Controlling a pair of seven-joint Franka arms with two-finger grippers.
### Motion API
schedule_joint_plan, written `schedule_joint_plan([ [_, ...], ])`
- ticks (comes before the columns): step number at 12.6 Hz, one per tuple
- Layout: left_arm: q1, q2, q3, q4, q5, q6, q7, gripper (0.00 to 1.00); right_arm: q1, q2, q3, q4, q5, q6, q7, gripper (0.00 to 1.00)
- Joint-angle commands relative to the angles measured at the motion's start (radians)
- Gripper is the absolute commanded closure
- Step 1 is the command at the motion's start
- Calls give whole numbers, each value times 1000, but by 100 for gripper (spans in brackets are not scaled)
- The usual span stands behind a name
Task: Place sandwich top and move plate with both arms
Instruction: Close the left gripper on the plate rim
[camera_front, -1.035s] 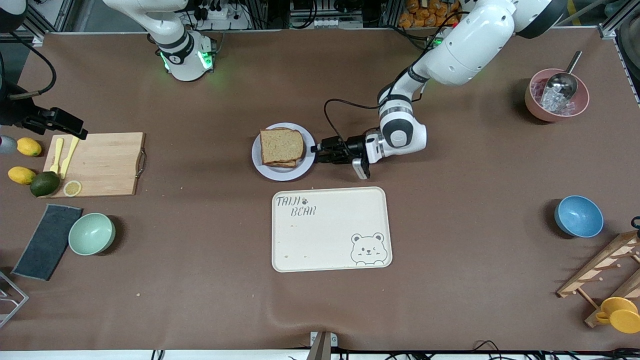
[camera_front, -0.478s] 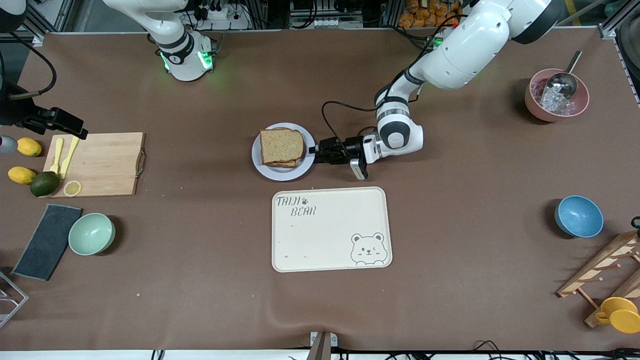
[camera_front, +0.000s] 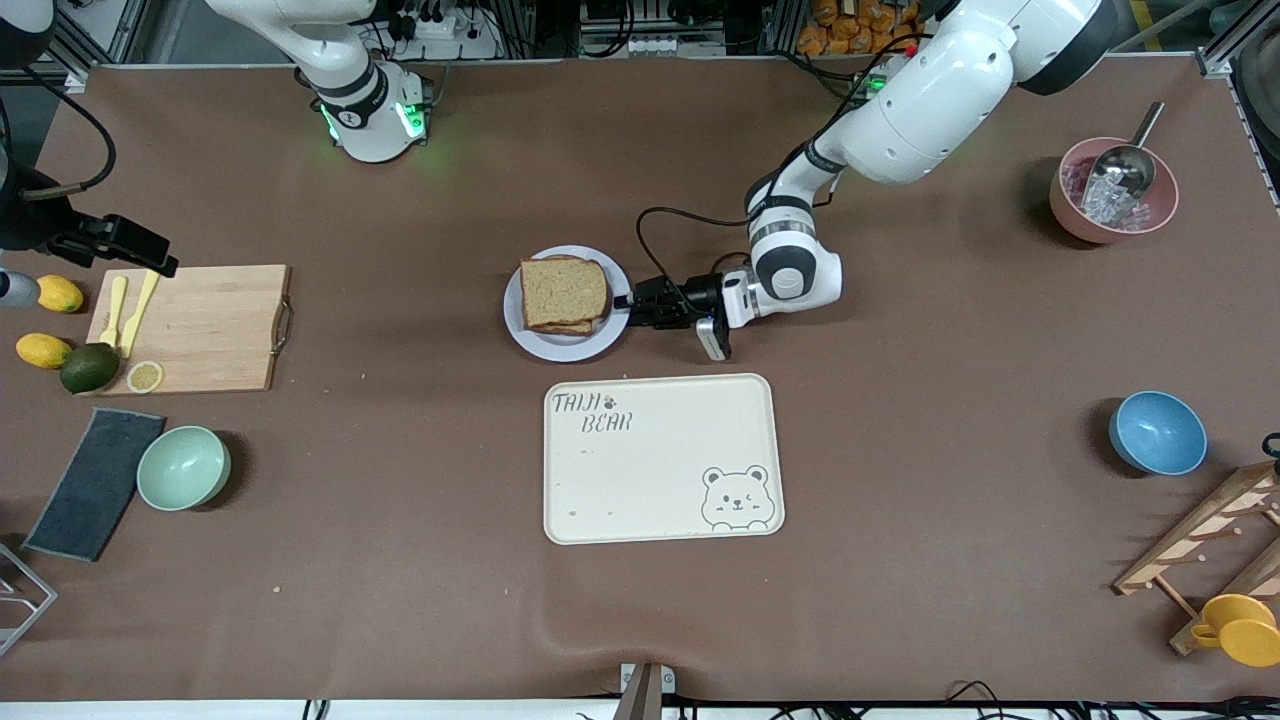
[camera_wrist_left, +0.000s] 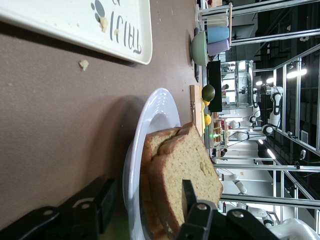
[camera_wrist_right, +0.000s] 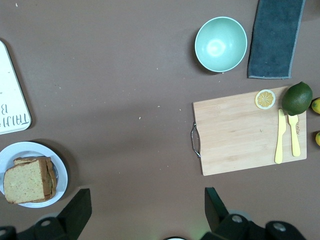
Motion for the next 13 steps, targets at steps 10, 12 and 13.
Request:
schedule_joint_plan([
  [10,-29,29,1,20,-39,-7,52,60,-6,6,7,11,-14,-11,11,0],
  [12,-29,35,2,21,-39,-7,74,65,-5,6,7,12,-14,-11,11,0],
  [13,-29,48,2,27,-39,-8,95,67,-6,6,7,12,-14,-11,11,0],
])
